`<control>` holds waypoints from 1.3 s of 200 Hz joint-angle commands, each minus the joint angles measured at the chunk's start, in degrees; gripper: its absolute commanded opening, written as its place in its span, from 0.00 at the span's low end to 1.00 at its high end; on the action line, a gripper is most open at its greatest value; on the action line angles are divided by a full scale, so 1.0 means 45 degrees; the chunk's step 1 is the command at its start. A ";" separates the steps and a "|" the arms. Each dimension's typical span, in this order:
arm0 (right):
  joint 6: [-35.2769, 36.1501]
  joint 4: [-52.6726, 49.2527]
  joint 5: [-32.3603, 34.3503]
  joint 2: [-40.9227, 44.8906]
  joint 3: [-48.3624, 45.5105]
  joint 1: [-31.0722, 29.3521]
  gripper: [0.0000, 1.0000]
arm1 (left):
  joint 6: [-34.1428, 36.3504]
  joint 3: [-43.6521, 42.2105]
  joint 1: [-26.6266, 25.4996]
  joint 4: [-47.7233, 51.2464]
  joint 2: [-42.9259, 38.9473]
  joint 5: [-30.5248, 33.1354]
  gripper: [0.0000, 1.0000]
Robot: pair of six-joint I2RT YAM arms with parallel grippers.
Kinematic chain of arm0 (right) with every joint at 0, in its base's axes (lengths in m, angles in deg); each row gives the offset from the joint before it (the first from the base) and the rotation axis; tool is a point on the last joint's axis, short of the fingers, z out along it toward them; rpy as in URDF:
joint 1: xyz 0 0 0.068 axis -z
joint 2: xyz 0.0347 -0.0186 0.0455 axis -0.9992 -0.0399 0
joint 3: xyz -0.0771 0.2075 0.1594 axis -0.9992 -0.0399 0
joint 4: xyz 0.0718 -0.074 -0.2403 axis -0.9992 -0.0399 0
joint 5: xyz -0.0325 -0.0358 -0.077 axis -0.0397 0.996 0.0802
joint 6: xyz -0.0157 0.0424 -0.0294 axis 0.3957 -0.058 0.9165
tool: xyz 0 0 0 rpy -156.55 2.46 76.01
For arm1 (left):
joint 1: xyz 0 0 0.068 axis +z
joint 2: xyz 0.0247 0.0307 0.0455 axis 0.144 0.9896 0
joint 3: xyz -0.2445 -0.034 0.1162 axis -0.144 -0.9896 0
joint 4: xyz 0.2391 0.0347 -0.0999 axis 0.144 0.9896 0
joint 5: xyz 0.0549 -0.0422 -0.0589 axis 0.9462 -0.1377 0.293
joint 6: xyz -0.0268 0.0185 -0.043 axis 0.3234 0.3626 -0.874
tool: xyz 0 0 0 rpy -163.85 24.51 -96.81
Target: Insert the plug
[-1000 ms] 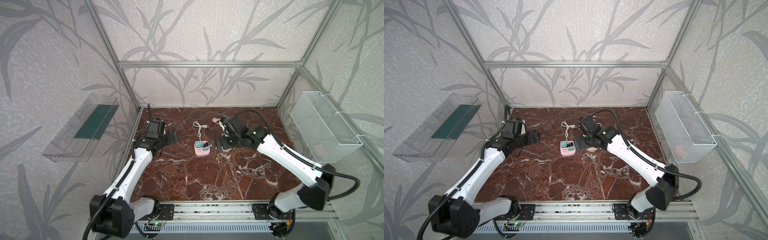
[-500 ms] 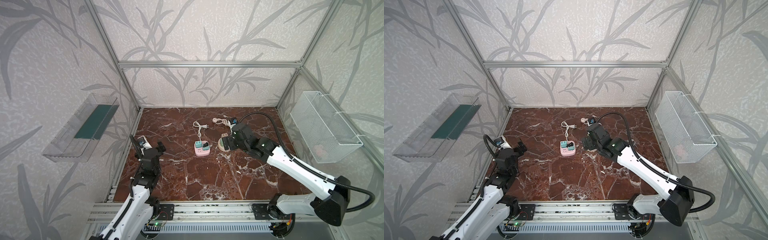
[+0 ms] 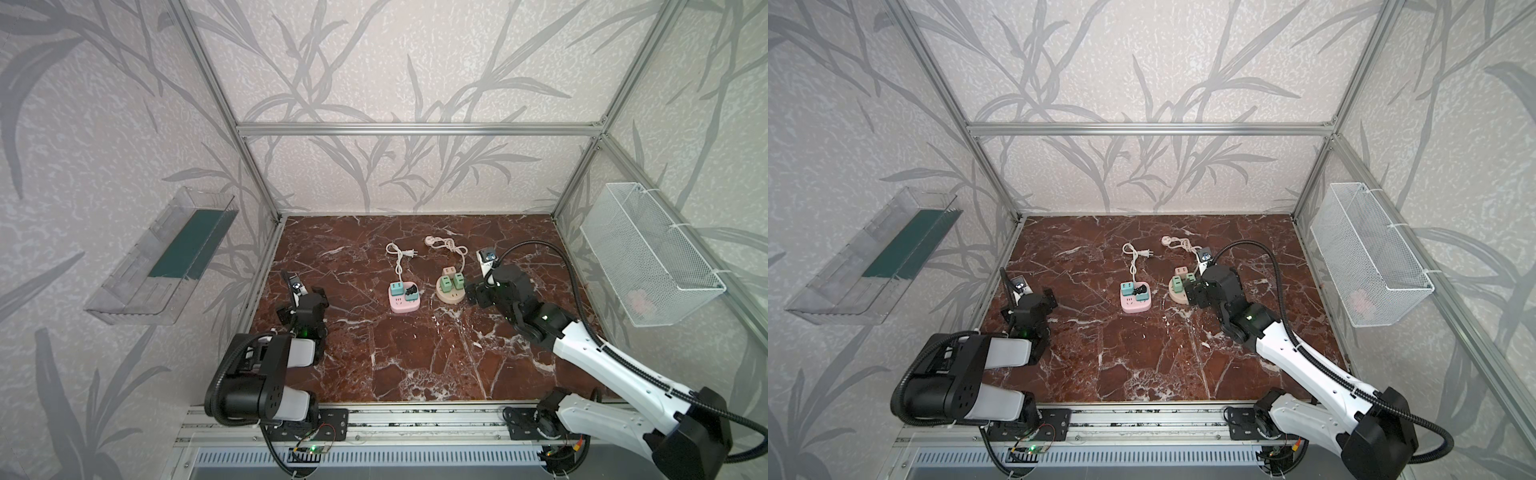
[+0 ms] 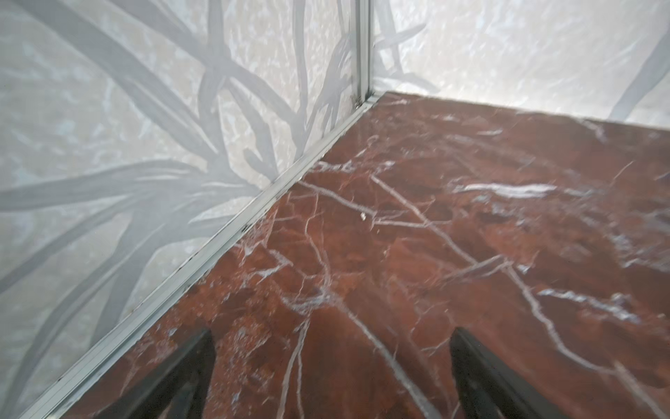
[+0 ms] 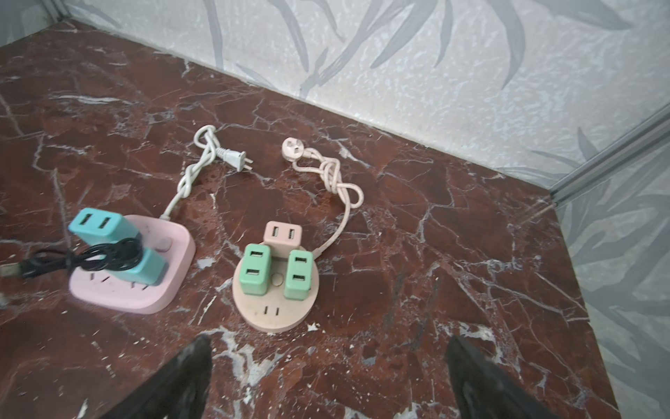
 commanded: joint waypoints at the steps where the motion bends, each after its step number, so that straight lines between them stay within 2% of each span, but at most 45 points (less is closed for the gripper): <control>1: 0.0821 0.1986 0.0656 -0.0367 -0.0924 0.1054 0.99 | 0.0545 0.0195 0.0098 -0.1814 0.0508 -0.1050 0.99; 8: 0.0865 0.2480 0.0757 -0.0627 -0.1088 0.1437 0.99 | 0.0968 0.0200 0.0079 -0.2300 0.0893 -0.1790 0.99; 17: 0.0940 0.2966 0.1016 -0.1025 -0.1208 0.1846 0.99 | 0.1395 0.0488 0.0096 -0.1697 0.1344 -0.3319 0.99; 26: 0.1401 0.3957 0.1486 -0.1501 -0.1589 0.2080 0.99 | 0.1974 0.0805 0.0022 -0.2253 0.2023 -0.3827 0.99; 45: 0.2173 0.7699 0.2087 -0.2863 -0.2765 0.2771 0.99 | 0.1564 0.1086 0.0059 -0.0550 0.1366 -0.3662 0.99; 59: 0.2412 1.0588 0.1650 -0.4085 -0.3532 0.3532 0.99 | 0.1627 0.0999 0.0059 -0.0848 0.1483 -0.3696 0.99; 67: 0.2703 1.1005 0.1714 -0.4737 -0.3413 0.3692 1.00 | 0.1762 0.0855 0.0059 -0.1739 0.1809 -0.3674 0.99; 72: 0.2269 0.9986 0.1885 -0.4918 -0.3020 0.3793 0.99 | 0.1846 0.0767 0.0066 -0.2253 0.2006 -0.3632 0.99; 79: 0.1869 0.8957 0.1229 -0.5034 -0.2836 0.3952 0.99 | 0.1776 0.0735 0.0049 -0.2041 0.1845 -0.3570 0.99; 86: 0.1955 0.9637 0.0275 -0.5382 -0.3405 0.4162 0.99 | 0.1635 0.0767 0.0060 -0.1656 0.1669 -0.3536 0.99; 94: 0.2467 1.3735 -0.0003 -0.6255 -0.4620 0.4276 0.99 | 0.1639 0.0814 0.0059 -0.1660 0.1722 -0.3447 0.99; 97: 0.2485 1.4645 0.0159 -0.6408 -0.4861 0.4300 0.99 | 0.1662 0.0843 0.0059 -0.1716 0.1785 -0.3424 0.99; 100: 0.2238 1.4539 0.0172 -0.6203 -0.4903 0.4333 0.99 | 0.1713 0.0871 0.0069 -0.1850 0.1871 -0.3356 0.99; 110: 0.1273 1.2019 -0.0742 -0.5363 -0.4513 0.4922 0.99 | 0.1693 0.0969 0.0064 -0.1630 0.1885 -0.3234 0.99; 115: 0.0910 1.1774 -0.1492 -0.5429 -0.4522 0.5417 0.99 | 0.1617 0.1046 0.0059 -0.1311 0.1769 -0.3217 0.99; 122: 0.0761 1.3529 -0.2196 -0.5978 -0.5118 0.5855 0.99 | 0.1601 0.1122 0.0064 -0.1200 0.1777 -0.3189 0.99; 133: 0.1023 1.6457 -0.2183 -0.6853 -0.5944 0.5861 0.99 | 0.1652 0.1071 0.0064 -0.1509 0.1904 -0.3156 0.99; 151: 0.1399 1.4802 -0.3110 -0.5895 -0.5885 0.5728 0.99 | 0.1568 0.1195 0.0096 -0.1150 0.1832 -0.3135 0.99; 166: 0.1688 1.5417 -0.3723 -0.6629 -0.5600 0.5729 0.99 | 0.1560 0.1188 0.0106 -0.1178 0.1855 -0.3145 0.99; 184: 0.1763 1.4217 -0.3951 -0.6045 -0.5448 0.5710 0.99 | 0.1572 0.1180 0.0124 -0.1225 0.1869 -0.3155 0.99; 203: 0.1872 1.5442 -0.4138 -0.6637 -0.5564 0.5710 0.99 | 0.1580 0.1183 0.0122 -0.1213 0.1876 -0.3149 0.99; 219: 0.1670 1.3985 -0.4127 -0.6278 -0.5119 0.5772 0.99 | 0.1575 0.1191 0.0119 -0.1214 0.1871 -0.3159 0.99; 235: 0.1672 1.4921 -0.4191 -0.6593 -0.5333 0.5827 0.99 | 0.1570 0.1181 0.0120 -0.1208 0.1866 -0.3162 0.99; 260: 0.1602 1.4553 -0.4317 -0.6506 -0.5210 0.5875 0.99 | 0.1574 0.1194 0.0119 -0.1198 0.1867 -0.3158 0.99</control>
